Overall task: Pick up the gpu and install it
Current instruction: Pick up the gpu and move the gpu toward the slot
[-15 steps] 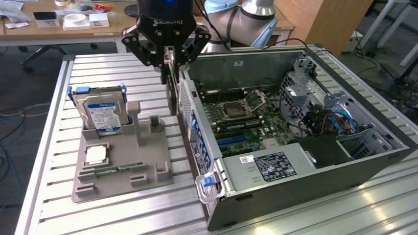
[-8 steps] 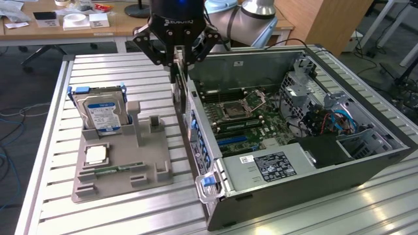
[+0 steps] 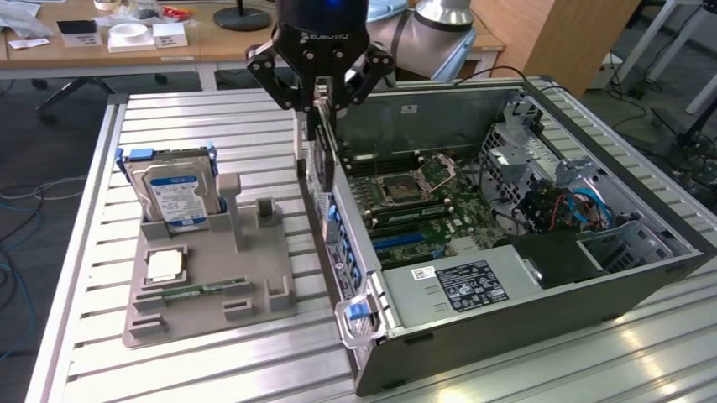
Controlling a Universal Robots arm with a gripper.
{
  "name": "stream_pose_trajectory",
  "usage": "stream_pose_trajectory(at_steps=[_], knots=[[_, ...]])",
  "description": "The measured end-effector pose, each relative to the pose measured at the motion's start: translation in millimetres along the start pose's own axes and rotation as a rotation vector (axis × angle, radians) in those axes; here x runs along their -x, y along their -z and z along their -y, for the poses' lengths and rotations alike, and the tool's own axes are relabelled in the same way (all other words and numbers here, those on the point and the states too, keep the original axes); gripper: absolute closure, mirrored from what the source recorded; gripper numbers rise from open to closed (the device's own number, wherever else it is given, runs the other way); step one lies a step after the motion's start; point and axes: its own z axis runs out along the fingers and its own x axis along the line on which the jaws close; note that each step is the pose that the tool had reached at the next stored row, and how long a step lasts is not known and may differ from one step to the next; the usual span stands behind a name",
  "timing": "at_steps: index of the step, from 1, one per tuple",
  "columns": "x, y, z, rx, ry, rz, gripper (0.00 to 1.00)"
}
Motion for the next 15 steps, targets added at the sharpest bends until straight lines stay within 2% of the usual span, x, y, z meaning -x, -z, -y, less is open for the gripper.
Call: stream_pose_trajectory(at_steps=[6, 15], knots=[[9.5, -0.4, -2.5, 0.0001, 0.000, 0.0001, 0.73], [29.2, -1.0, -6.8, 0.0000, 0.000, 0.0000, 0.73]])
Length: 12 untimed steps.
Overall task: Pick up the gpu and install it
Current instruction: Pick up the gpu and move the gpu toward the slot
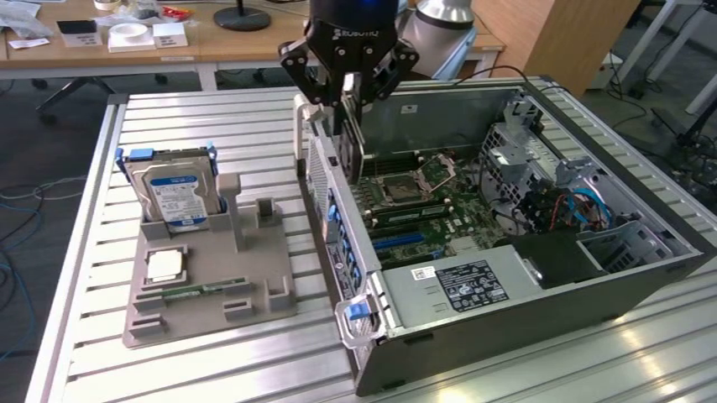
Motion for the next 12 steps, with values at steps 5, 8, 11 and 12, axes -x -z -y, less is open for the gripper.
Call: stream_pose_trajectory(at_steps=[5, 8, 11, 12], knots=[[11.0, -0.3, -1.9, 0.0000, 0.000, -0.0001, 0.73], [16.4, -0.5, -3.1, -0.0001, 0.000, -0.0001, 0.73], [21.2, -0.7, -4.2, 0.0000, 0.000, -0.0001, 0.73], [22.7, -0.8, -4.6, 0.0000, 0.000, 0.0000, 0.73]])
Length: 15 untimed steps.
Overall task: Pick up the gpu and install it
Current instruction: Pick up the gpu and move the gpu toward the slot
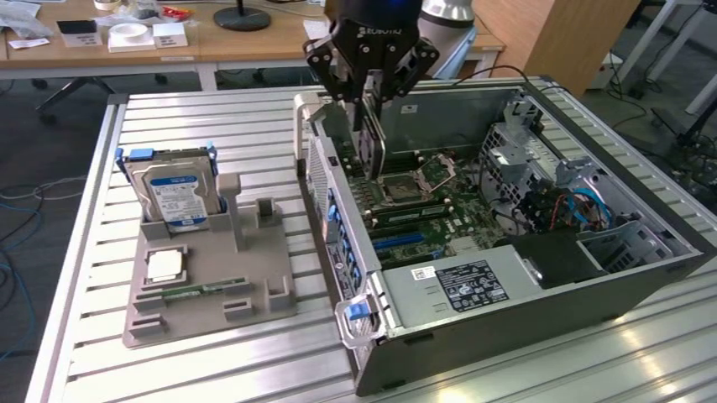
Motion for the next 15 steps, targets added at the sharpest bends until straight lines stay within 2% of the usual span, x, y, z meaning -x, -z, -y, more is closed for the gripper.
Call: stream_pose_trajectory(at_steps=[15], knots=[[15.6, -0.5, -3.1, -0.0001, 0.000, -0.0001, 0.73]])
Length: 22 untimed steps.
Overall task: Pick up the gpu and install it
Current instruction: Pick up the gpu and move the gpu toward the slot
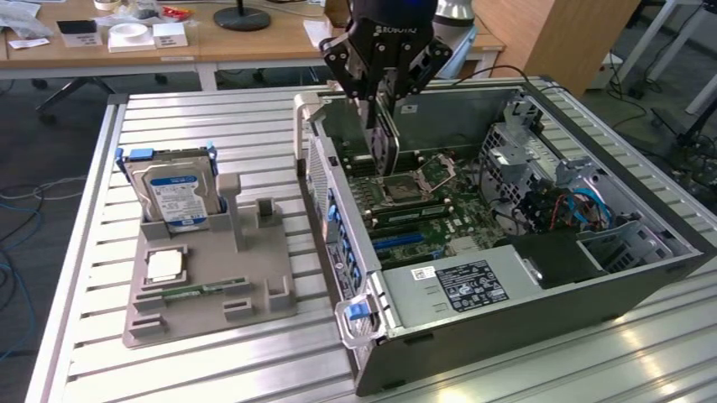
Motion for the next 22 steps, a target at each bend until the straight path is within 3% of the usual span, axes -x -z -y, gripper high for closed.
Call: stream_pose_trajectory(at_steps=[22], knots=[[13.8, -0.4, -2.1, 0.0000, 0.000, 0.0000, 0.73]])
